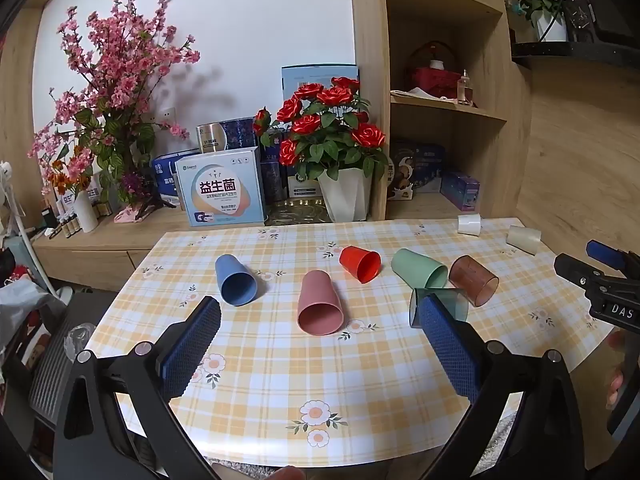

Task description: Flip cup upside down

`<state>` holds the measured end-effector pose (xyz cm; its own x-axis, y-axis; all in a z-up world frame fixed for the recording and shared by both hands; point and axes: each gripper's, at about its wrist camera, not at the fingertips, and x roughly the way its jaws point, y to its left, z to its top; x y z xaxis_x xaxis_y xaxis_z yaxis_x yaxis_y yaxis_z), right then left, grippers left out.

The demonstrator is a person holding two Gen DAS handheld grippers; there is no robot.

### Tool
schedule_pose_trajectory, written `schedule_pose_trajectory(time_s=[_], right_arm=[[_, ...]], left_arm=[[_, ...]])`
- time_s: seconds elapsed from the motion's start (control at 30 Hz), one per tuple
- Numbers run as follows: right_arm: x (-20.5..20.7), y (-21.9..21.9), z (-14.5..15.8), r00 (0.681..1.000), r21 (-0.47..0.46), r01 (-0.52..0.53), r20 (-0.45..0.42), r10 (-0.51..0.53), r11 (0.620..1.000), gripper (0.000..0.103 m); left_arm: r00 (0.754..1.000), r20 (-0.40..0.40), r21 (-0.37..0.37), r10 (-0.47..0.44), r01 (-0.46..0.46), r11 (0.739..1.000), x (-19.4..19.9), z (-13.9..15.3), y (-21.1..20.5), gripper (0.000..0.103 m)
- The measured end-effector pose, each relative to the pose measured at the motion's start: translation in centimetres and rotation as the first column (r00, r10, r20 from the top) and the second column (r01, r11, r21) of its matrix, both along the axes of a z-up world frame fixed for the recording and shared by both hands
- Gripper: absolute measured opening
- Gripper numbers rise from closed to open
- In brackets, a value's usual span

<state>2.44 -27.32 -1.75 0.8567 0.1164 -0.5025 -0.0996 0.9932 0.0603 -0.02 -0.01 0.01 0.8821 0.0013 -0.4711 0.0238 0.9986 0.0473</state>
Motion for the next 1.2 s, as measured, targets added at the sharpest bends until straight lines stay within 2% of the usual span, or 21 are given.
schedule_pose_trajectory(time_s=[1.2], right_arm=[[-0.01,-0.35,-0.10,1.000,0.003,0.000,-0.005,0.000,1.000,0.091]], left_arm=[[1.000,-0.008,0.000,-0.001,0.001,1.000,0.04,-0.03,-0.02,0.097]])
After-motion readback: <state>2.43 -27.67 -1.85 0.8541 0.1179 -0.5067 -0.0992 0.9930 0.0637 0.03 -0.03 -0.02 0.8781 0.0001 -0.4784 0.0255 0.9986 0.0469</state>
